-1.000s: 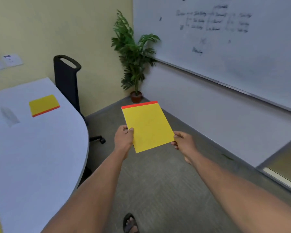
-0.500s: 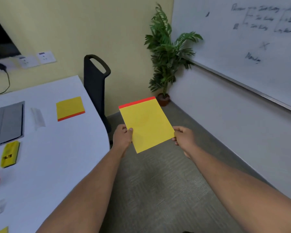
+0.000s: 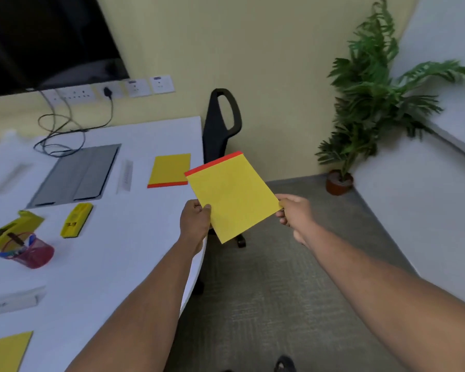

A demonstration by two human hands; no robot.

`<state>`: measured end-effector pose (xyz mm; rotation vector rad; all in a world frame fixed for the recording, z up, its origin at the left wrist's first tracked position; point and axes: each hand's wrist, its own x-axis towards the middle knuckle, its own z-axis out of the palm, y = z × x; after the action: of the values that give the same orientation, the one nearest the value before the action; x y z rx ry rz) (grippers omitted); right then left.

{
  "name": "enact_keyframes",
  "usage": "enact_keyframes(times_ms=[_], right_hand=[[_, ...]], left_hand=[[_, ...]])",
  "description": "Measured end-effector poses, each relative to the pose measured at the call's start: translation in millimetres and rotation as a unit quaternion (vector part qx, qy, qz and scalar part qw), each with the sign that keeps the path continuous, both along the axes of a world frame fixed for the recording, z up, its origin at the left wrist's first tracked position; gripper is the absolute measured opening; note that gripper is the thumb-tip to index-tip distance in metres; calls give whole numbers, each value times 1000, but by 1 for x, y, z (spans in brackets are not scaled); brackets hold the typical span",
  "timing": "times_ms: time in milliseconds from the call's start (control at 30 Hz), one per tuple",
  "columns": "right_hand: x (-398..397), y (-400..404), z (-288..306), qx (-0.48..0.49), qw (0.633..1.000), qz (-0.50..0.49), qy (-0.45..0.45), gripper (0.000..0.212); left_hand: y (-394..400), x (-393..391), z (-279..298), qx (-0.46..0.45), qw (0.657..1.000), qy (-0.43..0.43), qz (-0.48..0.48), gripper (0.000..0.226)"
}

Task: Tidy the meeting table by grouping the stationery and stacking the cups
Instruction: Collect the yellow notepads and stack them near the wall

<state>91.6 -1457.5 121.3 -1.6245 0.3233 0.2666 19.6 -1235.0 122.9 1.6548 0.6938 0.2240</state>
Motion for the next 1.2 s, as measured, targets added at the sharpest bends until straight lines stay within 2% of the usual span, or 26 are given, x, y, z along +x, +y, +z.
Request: enact_keyframes(times_ms=[267, 533, 700, 800, 1000, 1067, 1200], right_hand=[[85, 61, 12, -4, 991, 136, -4, 25], [143, 154, -1, 25, 982, 185, 7, 16], [167, 221, 1, 94, 981, 169, 33, 13], [170, 261, 1, 153, 971, 177, 46, 17], [166, 333, 12, 225, 938, 253, 73, 16], [168, 356, 16, 240, 934, 254, 68, 14], [180, 402, 20, 280, 928, 240, 54, 16]], left_hand=[[35, 25, 0, -20, 992, -16, 122, 24], [117, 68, -15, -28, 978, -22, 207, 21], [168, 86, -14, -66, 964, -28, 256, 17], [200, 95, -5, -78, 957, -53, 273, 7], [250, 110, 15, -92, 946, -73, 302, 15], [264, 118, 20, -90, 940, -86, 317, 7], [293, 135, 24, -86, 931, -83, 346, 17]])
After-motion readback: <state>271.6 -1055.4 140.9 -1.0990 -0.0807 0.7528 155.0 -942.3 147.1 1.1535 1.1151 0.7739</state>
